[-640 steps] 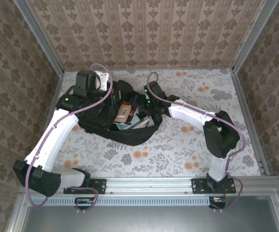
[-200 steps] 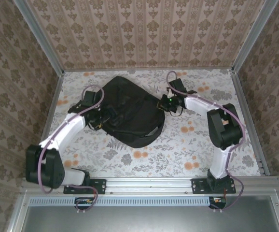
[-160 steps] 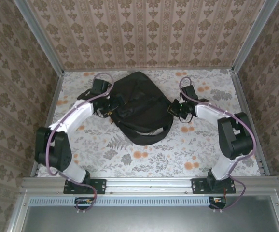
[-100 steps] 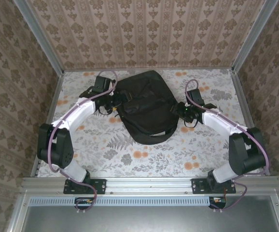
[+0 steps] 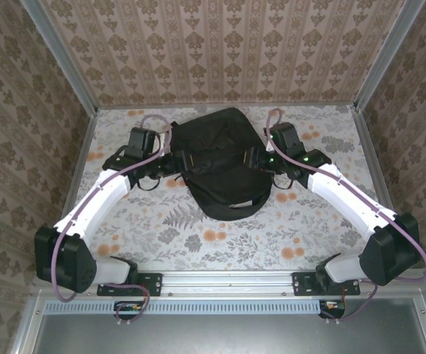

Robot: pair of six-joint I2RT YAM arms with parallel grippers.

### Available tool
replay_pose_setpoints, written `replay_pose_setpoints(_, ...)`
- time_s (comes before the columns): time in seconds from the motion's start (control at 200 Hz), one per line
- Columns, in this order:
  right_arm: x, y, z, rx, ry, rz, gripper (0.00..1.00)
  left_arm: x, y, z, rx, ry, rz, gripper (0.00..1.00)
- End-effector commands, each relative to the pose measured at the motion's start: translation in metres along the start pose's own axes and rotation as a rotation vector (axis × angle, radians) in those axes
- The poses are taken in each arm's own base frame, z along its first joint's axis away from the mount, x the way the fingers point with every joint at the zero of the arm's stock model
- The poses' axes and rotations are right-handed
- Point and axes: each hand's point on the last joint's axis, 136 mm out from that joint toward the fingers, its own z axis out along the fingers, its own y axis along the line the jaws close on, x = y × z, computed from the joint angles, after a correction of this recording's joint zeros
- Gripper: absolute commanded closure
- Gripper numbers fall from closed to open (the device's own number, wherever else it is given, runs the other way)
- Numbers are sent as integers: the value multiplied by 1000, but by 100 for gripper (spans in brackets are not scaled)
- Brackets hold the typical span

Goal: Pack the student bag

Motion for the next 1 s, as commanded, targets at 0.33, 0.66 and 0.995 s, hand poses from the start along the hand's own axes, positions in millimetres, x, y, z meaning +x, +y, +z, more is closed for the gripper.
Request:
replay_pose_setpoints(0.33, 8, 33, -8, -163, 70, -44, 53, 25, 22, 36, -17, 118, 135, 24)
replay_pose_setpoints(0.66, 28, 64, 11, -190, 193, -5, 58, 11, 27, 34, 17, 74, 27, 28)
replay_pose_setpoints(0.995, 17, 73, 9, -221, 171, 34, 59, 29, 18, 47, 81, 141, -13, 41)
